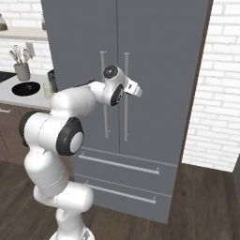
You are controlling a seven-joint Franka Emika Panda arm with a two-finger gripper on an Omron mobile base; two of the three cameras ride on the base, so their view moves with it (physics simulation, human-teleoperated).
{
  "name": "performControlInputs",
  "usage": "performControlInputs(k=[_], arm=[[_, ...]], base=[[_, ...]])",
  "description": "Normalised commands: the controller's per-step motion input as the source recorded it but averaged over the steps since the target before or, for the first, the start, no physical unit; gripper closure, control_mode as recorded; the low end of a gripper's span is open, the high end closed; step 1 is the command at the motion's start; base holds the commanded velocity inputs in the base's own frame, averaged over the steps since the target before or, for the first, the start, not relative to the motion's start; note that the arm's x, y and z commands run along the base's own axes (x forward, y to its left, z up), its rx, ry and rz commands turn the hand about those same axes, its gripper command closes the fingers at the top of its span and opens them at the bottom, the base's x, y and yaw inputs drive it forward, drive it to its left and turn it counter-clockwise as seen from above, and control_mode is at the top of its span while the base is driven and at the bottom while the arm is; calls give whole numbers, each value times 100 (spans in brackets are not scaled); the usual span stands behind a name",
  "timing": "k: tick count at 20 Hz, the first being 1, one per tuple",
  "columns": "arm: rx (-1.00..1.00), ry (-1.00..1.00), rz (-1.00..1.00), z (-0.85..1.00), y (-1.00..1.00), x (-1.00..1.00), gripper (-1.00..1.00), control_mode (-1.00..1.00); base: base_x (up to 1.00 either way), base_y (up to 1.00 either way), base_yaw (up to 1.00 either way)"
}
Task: Grab a lemon wedge from the fridge and one ice cube from the ice bowl, and put them in the glass of lemonade.
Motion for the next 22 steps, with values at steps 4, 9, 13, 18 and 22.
performControlInputs(k=[4, 9, 13, 18, 22], arm=[[0, 0, -3, 0, -68, -39, 100, -100], [2, 0, -3, 8, -91, -68, 100, -100], [10, -4, -1, 9, -100, -95, 100, -100], [13, -12, 0, 1, -100, -100, 100, -100], [13, -17, -1, 0, -100, -100, 100, -100]], base=[[0, 0, 0], [0, 0, 0], [0, 0, 0], [0, 0, 0], [0, 0, 0]])
